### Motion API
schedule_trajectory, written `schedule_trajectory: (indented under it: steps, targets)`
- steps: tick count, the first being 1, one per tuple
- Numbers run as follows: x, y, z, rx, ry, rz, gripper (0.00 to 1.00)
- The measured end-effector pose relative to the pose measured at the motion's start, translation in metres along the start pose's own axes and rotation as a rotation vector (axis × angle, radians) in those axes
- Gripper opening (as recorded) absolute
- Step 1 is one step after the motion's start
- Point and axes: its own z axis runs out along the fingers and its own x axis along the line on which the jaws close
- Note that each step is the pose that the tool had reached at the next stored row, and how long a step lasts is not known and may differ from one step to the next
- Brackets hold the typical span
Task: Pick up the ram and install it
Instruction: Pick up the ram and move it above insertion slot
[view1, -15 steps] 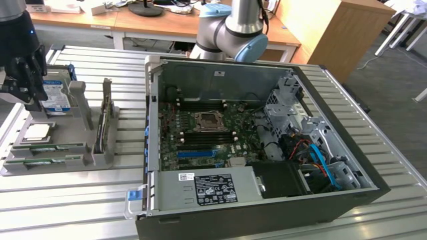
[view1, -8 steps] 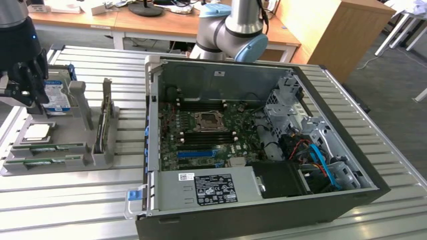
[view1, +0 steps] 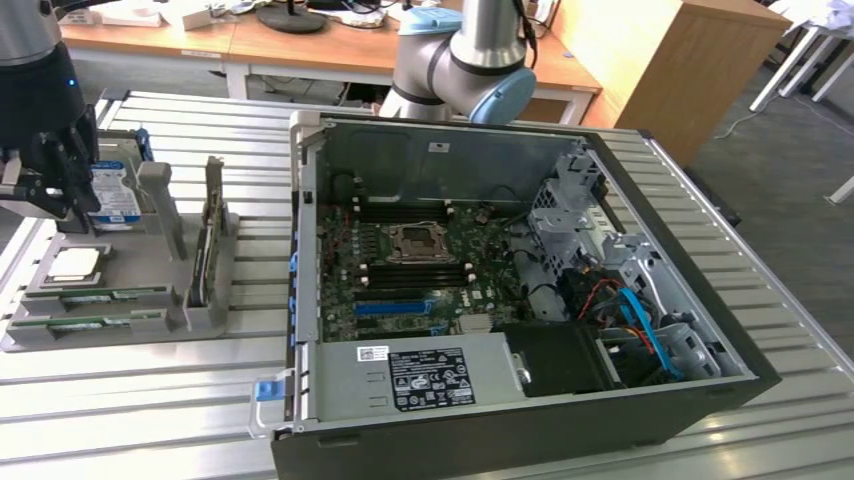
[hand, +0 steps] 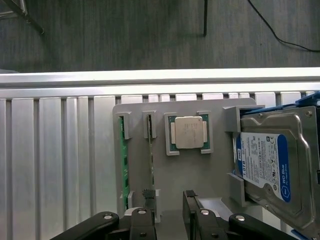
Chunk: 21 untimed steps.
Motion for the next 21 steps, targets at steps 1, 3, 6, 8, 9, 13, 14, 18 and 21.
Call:
schedule_trajectory:
  steps: [1, 3, 6, 8, 9, 13, 14, 18, 21]
  targets:
    - [0.000, 0.0000, 0.0000, 0.0000, 0.0000, 0.000, 0.36]
    - [0.000, 0.0000, 0.0001, 0.0001, 0.0000, 0.000, 0.36]
    - [0.000, 0.0000, 0.0003, 0.0004, -0.0003, 0.000, 0.36]
    - [0.002, -0.0001, 0.0001, 0.0003, -0.0001, 0.000, 0.36]
    - [0.003, -0.0002, 0.0001, 0.0002, -0.0001, 0.000, 0.36]
    - [0.008, -0.0004, 0.0000, 0.0002, -0.0001, 0.000, 0.36]
    - [0.009, -0.0005, -0.0001, 0.0002, -0.0001, 0.000, 0.36]
    - [0.015, -0.0008, -0.0002, 0.0002, -0.0001, 0.000, 0.36]
    - [0.021, -0.0010, -0.0003, 0.0002, -0.0001, 0.000, 0.36]
